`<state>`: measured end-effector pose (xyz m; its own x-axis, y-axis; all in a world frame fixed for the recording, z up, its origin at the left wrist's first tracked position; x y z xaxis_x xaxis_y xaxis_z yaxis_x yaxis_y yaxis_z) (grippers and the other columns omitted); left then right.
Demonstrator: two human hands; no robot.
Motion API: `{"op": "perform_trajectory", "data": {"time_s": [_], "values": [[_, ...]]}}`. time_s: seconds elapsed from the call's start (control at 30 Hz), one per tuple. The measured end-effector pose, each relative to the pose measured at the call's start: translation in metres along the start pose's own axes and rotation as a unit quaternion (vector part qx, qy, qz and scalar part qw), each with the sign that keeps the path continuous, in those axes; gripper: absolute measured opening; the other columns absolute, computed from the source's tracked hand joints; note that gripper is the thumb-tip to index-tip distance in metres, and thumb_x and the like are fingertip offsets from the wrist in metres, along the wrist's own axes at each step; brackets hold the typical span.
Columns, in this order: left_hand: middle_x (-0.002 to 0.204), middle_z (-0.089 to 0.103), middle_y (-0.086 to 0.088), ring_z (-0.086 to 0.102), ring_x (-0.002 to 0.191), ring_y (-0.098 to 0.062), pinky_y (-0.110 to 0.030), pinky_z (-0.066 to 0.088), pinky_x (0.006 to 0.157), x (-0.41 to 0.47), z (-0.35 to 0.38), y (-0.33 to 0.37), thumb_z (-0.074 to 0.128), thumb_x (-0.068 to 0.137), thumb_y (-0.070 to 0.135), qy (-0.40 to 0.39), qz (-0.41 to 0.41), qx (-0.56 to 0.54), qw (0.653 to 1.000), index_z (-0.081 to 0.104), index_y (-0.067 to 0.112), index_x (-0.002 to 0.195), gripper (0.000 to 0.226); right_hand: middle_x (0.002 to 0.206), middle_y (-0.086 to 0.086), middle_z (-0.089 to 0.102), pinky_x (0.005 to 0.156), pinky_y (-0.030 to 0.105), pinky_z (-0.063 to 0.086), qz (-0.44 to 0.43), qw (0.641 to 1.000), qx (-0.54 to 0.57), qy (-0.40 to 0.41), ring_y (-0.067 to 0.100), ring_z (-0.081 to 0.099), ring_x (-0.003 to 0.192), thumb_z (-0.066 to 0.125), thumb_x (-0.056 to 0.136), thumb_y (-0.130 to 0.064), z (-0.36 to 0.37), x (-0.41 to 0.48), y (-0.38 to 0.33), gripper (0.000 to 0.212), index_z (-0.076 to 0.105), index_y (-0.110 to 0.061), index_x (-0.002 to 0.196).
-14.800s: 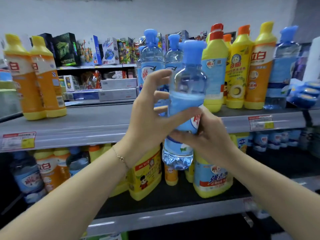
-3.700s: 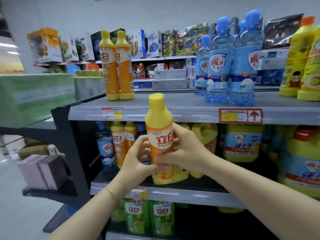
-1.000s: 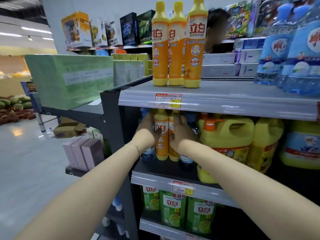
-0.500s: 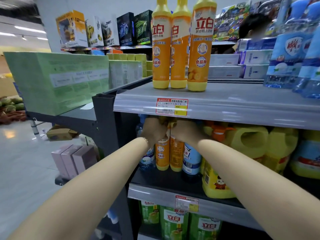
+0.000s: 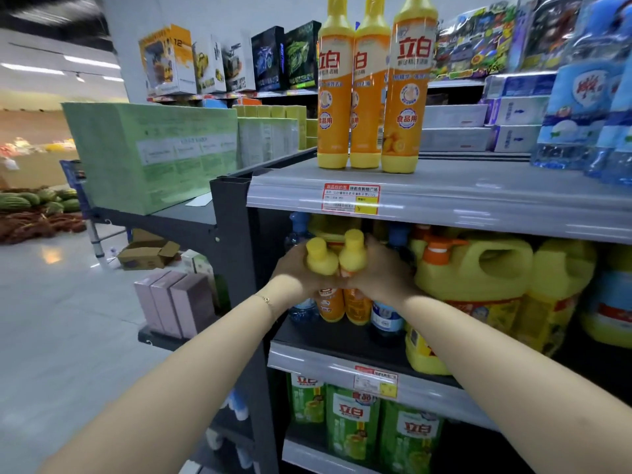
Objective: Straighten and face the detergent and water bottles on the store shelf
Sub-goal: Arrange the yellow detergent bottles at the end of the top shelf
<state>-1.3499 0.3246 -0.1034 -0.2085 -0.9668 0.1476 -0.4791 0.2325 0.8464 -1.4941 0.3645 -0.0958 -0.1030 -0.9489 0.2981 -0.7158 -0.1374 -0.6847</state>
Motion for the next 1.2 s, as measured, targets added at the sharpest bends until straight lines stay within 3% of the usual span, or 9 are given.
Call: {"op": "perform_trajectory", "data": {"time_s": [0.1, 0.2, 0.33, 0.6, 0.7, 0.9, 1.03, 1.1, 1.2], "values": [[0.098, 0.071, 0.001, 0.07, 0.082, -0.02, -0.031, 0.06, 0.072, -0.006, 0.0, -0.003, 0.086, 0.059, 0.026, 0.01, -0.013, 0.032, 0.999, 0.06, 0.021, 0.106, 0.054, 0.101, -0.005, 0.067, 0.076, 0.044, 0.058, -0.03, 0.999, 0.01, -0.005, 0.024, 0.068, 0.088, 0.082, 0.068, -0.027, -0.002, -0.012, -0.001, 0.058, 0.052, -0.028, 0.117], [0.09, 0.068, 0.008, 0.067, 0.086, -0.016, -0.022, 0.053, 0.066, -0.02, -0.003, -0.005, 0.081, 0.063, 0.022, 0.043, 0.045, 0.011, 0.998, 0.061, 0.022, 0.098, 0.04, 0.11, -0.004, 0.065, 0.078, 0.034, 0.052, -0.061, 0.998, -0.016, -0.005, 0.023, 0.064, 0.099, 0.078, 0.073, -0.02, 0.0, -0.026, 0.003, 0.06, 0.049, -0.029, 0.125], [0.094, 0.065, 0.004, 0.065, 0.086, -0.016, -0.033, 0.056, 0.062, -0.045, -0.017, 0.001, 0.084, 0.059, 0.025, 0.038, 0.106, -0.015, 0.994, 0.055, 0.026, 0.098, 0.049, 0.094, -0.011, 0.058, 0.069, 0.018, 0.043, -0.094, 0.995, 0.019, 0.002, 0.002, 0.057, 0.083, 0.075, 0.079, -0.016, -0.006, -0.05, 0.004, 0.047, 0.047, -0.022, 0.117], [0.082, 0.071, 0.002, 0.068, 0.065, -0.003, -0.014, 0.05, 0.052, -0.081, -0.062, 0.07, 0.085, 0.065, 0.003, 0.045, 0.23, -0.069, 0.97, 0.064, 0.018, 0.095, 0.04, 0.088, -0.008, 0.063, 0.064, 0.042, 0.056, -0.211, 0.97, -0.003, 0.122, 0.016, 0.064, 0.076, 0.076, 0.07, -0.047, -0.06, -0.071, -0.047, 0.067, 0.037, -0.031, 0.121], [0.086, 0.075, 0.003, 0.073, 0.08, -0.013, -0.023, 0.057, 0.067, -0.081, -0.079, 0.1, 0.084, 0.064, 0.013, 0.05, 0.261, -0.075, 0.961, 0.067, 0.018, 0.097, 0.038, 0.094, -0.007, 0.063, 0.067, 0.04, 0.056, -0.243, 0.96, -0.007, 0.138, 0.016, 0.063, 0.081, 0.078, 0.071, -0.045, -0.082, -0.069, -0.066, 0.069, 0.038, -0.026, 0.124], [0.087, 0.072, 0.007, 0.071, 0.077, -0.007, -0.02, 0.057, 0.066, -0.062, -0.106, 0.163, 0.077, 0.076, 0.027, 0.11, 0.297, -0.061, 0.947, 0.061, 0.026, 0.098, 0.027, 0.087, -0.007, 0.058, 0.061, 0.029, 0.043, -0.267, 0.933, 0.007, 0.239, 0.017, 0.058, 0.075, 0.073, 0.078, -0.039, -0.142, -0.04, -0.116, 0.063, 0.041, -0.02, 0.129], [0.092, 0.07, 0.005, 0.07, 0.082, -0.011, -0.031, 0.058, 0.073, -0.037, -0.128, 0.208, 0.072, 0.075, 0.048, 0.202, 0.313, -0.02, 0.928, 0.059, 0.021, 0.108, 0.044, 0.092, -0.005, 0.057, 0.067, 0.03, 0.04, -0.27, 0.913, 0.017, 0.307, 0.02, 0.057, 0.079, 0.069, 0.081, -0.039, -0.177, -0.01, -0.149, 0.06, 0.04, -0.018, 0.129], [0.087, 0.067, 0.009, 0.068, 0.079, -0.009, -0.031, 0.057, 0.07, -0.025, -0.138, 0.23, 0.067, 0.077, 0.052, 0.255, 0.317, 0.012, 0.913, 0.058, 0.023, 0.103, 0.04, 0.093, -0.004, 0.058, 0.067, 0.031, 0.042, -0.274, 0.902, 0.017, 0.332, 0.022, 0.058, 0.079, 0.066, 0.082, -0.039, -0.188, 0.005, -0.163, 0.061, 0.036, -0.015, 0.128], [0.09, 0.063, 0.007, 0.063, 0.077, -0.01, -0.028, 0.05, 0.063, -0.001, -0.143, 0.25, 0.059, 0.083, 0.059, 0.308, 0.3, 0.083, 0.899, 0.051, 0.02, 0.116, 0.051, 0.092, -0.001, 0.058, 0.066, 0.035, 0.045, -0.276, 0.894, -0.02, 0.353, 0.027, 0.06, 0.077, 0.063, 0.084, -0.039, -0.193, 0.031, -0.173, 0.062, 0.031, -0.012, 0.129]]}}
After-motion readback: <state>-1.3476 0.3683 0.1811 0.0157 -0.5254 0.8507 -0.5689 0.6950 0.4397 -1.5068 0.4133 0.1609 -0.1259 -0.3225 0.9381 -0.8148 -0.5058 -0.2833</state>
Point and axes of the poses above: each hand's wrist, its own x-axis towards the middle knuckle, its own z-axis out of the palm, y = z × x, the point moved 1 cm from there along x, towards the middle knuckle
